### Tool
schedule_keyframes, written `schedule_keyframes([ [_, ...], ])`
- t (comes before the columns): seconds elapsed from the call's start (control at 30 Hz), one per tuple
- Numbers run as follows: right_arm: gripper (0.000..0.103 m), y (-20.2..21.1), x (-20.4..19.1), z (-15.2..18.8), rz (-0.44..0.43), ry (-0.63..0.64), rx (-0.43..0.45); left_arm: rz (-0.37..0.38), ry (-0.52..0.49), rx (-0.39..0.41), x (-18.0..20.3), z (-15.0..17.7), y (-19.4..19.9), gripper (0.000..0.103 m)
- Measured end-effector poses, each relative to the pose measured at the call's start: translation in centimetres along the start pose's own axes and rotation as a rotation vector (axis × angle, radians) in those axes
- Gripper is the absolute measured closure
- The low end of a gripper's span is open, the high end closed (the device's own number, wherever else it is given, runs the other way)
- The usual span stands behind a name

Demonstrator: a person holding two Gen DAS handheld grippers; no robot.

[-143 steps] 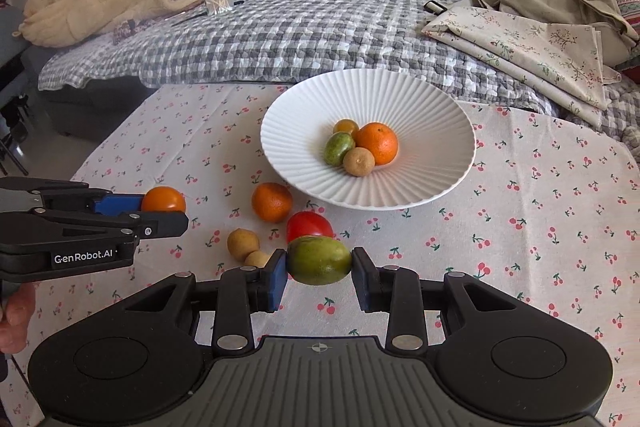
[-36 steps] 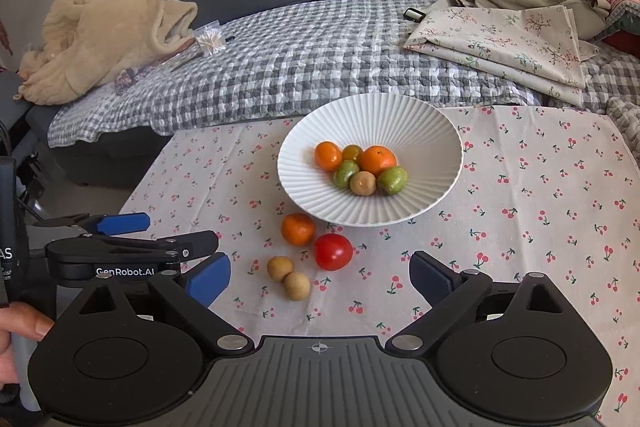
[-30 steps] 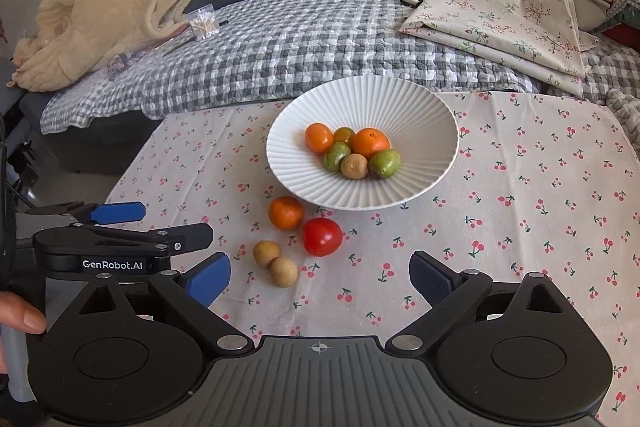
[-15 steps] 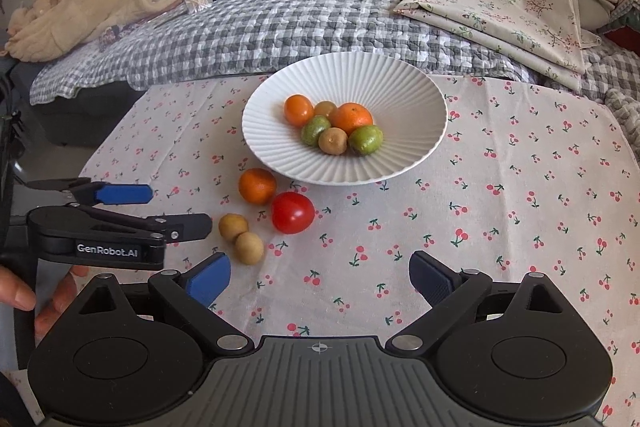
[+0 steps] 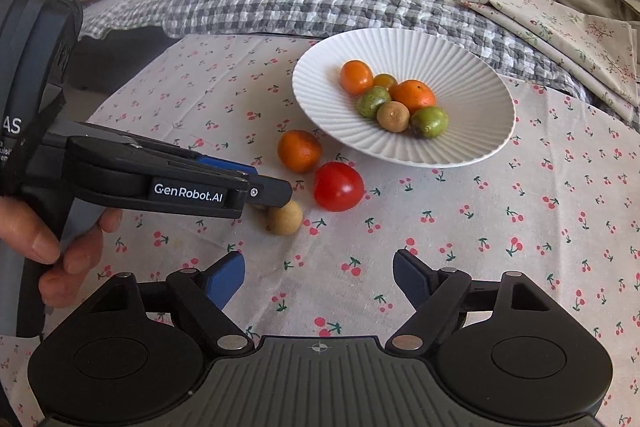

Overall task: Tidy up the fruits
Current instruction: 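Grasp a small brown kiwi with the left tool, then grasp the other brown kiwi with the right tool while the left tool holds its kiwi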

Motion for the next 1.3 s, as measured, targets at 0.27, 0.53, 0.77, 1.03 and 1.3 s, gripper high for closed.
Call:
schedule_keyframes([
  [0.27, 0.033, -2.7, -1.0, -0.2, 0.024, 0.057, -0.009, -0.022, -0.059, -0.005, 0.5, 0.3, -0.4, 0.079],
  [0.53, 0.048, -3.9, -0.6, -0.7, 0.012, 0.016, 0.003, -0.091, -0.078, 0.007, 0.4, -0.5, 0.4, 0.08],
  [0.77, 0.063, -5.2, -0.8, -1.6, 0.004, -0.046, 0.022, -0.124, -0.006, 0.029, -1.6, -1.7, 1.8, 0.08],
  [1.03, 0.101, -4.9, 0.2, -1.7, 0.021, -0.062, 0.02, -0.143, -0.015, 0.036, -2.0, -1.9, 1.9, 0.08],
  [1.3, 0.092, -4.4, 1.1, -1.2, -0.007, -0.075, 0.044, -0.143, -0.004, 0.051, -2.2, -1.9, 2.4, 0.08],
])
Point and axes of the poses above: each gripper's, at about its wrist camera, not at the fingertips, and y roughly against the way its jaws point, x to its right, z to its underside, the point moved 2 cm from there along -y, roughly the way its jaws point, and after that the axes turned 1 degree about z, right-handed, at the moved point
